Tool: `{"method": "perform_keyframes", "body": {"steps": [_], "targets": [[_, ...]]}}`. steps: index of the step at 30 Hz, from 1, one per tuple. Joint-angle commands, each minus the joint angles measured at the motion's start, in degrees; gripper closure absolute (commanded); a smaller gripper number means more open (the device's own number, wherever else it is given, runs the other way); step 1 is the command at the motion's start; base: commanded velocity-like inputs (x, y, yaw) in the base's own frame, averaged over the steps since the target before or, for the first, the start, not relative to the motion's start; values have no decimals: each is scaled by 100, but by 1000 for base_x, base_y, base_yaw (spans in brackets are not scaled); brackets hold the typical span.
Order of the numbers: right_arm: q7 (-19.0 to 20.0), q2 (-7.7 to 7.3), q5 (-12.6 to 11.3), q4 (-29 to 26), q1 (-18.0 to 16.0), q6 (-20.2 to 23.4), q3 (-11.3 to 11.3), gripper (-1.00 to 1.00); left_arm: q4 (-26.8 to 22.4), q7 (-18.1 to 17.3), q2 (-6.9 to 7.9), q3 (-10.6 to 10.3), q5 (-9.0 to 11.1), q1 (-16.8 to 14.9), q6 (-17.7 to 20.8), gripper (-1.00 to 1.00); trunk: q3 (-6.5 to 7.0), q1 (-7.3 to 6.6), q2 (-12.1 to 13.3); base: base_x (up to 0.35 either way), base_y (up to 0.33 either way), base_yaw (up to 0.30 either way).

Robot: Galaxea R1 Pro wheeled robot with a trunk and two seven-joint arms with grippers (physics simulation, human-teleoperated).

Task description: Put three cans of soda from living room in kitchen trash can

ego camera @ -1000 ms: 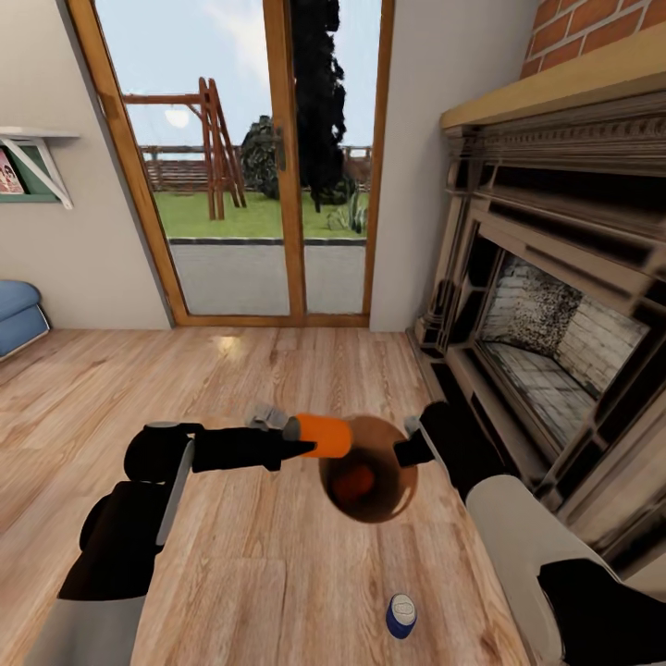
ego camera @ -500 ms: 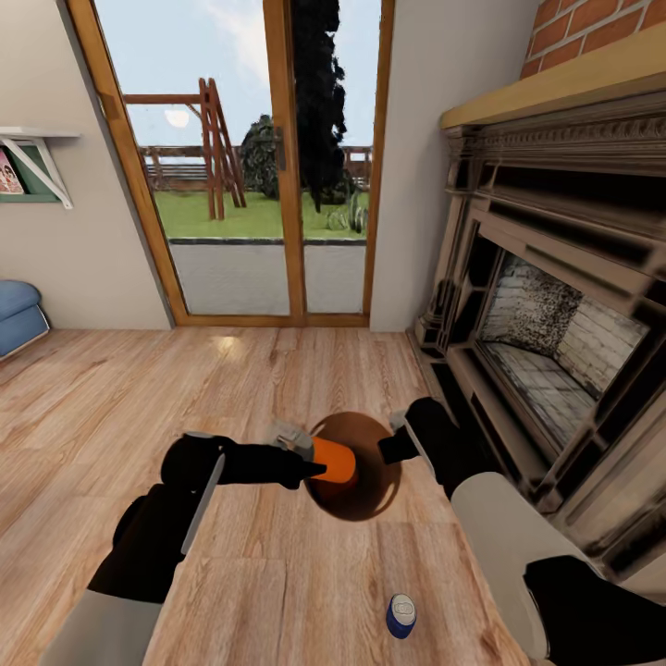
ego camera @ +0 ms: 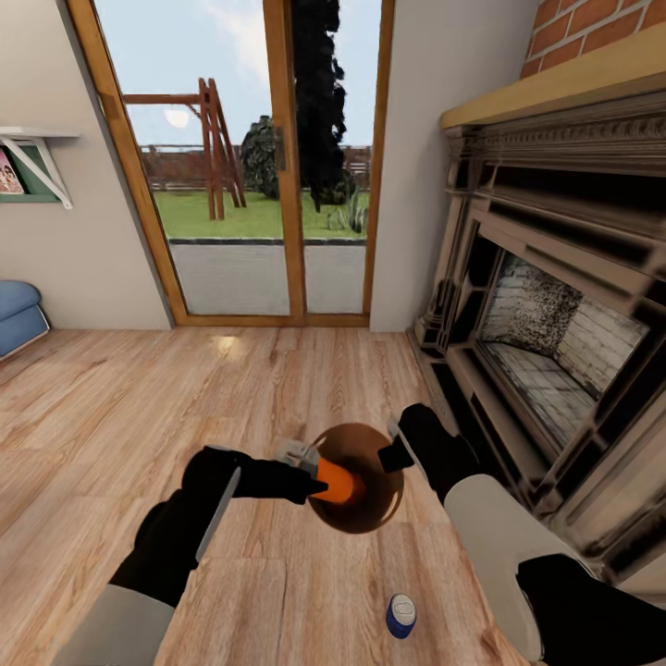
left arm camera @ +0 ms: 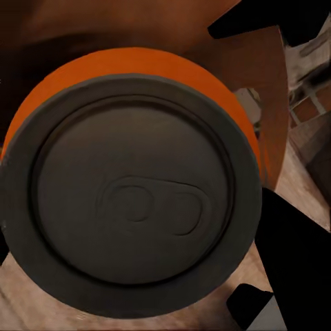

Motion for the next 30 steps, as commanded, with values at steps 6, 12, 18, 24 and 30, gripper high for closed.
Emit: {"method": "perform_keyframes", "body": {"steps": [6, 12, 18, 24, 30], "targets": [[277, 44, -454, -335, -3, 38, 84, 100, 92, 126, -34, -1, -300, -4, -240, 100, 1, -1, -1, 0, 0, 0], [277, 113, -452, -337, -3, 38, 104, 100, 87, 226, -106, -80, -284, -5, -256, 100, 1, -1, -1, 0, 0, 0], [277, 123, -445, -334, -3, 38, 111, 100, -341, 241, -240, -499, -269, -4, -155, 100, 1, -1, -1, 0, 0, 0], [277, 125, -443, -334, -3, 38, 114, 100, -948, 241, -369, -657, -268, -4, 254, 100, 1, -1, -1, 0, 0, 0], [277, 124, -443, -333, -3, 38, 120, 100, -1039, 322, -376, -777, -301, -4, 298, 100, 1, -1, -1, 0, 0, 0]]}}
